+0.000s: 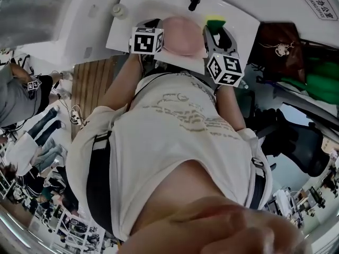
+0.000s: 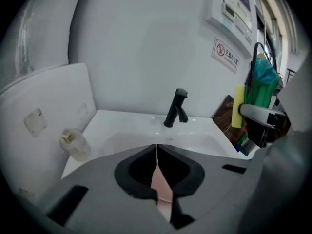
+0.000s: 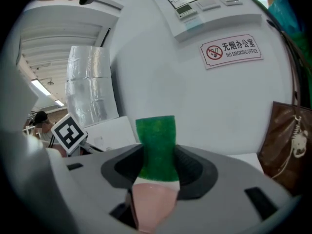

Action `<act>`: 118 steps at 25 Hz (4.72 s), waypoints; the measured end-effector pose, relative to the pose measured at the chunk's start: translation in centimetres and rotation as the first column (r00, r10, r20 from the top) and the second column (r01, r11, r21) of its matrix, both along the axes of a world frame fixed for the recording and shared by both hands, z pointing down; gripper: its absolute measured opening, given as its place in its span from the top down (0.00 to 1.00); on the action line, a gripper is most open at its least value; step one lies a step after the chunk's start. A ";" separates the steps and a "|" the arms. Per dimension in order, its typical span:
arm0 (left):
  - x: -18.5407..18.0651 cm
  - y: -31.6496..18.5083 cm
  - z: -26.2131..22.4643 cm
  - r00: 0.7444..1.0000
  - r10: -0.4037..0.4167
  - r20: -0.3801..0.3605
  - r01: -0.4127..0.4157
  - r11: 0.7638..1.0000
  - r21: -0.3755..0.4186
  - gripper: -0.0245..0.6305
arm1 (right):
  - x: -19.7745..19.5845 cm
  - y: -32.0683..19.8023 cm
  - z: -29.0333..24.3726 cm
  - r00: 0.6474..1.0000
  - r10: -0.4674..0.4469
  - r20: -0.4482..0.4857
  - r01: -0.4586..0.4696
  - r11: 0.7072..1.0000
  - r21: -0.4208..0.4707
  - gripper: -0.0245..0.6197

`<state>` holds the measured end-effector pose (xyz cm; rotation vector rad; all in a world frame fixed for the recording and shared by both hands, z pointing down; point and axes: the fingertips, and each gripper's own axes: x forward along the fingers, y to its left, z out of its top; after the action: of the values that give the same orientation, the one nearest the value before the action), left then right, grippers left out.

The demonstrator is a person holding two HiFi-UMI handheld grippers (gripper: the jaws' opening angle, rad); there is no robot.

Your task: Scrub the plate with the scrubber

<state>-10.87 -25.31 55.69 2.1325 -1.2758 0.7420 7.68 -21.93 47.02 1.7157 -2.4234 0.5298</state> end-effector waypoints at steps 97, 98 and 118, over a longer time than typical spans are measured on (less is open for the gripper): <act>5.3 7.0 6.0 0.782 -0.210 -0.587 -0.236 0.772 -0.590 0.90 | 5.0 2.3 14.0 0.947 0.047 -0.318 -0.237 0.773 -0.589 0.62; 5.4 7.1 5.8 0.782 -0.203 -0.589 -0.240 0.774 -0.586 0.90 | 5.1 2.2 14.1 0.945 0.062 -0.322 -0.251 0.768 -0.589 0.62; 6.5 8.8 4.1 0.786 -0.056 -0.615 -0.331 0.802 -0.497 0.90 | 3.1 -0.1 13.6 0.938 0.073 -0.338 -0.269 0.770 -0.579 0.62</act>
<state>-4.38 -16.51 59.78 1.7278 -0.4444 0.3697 10.76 -22.01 60.64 1.5736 -1.6229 0.8961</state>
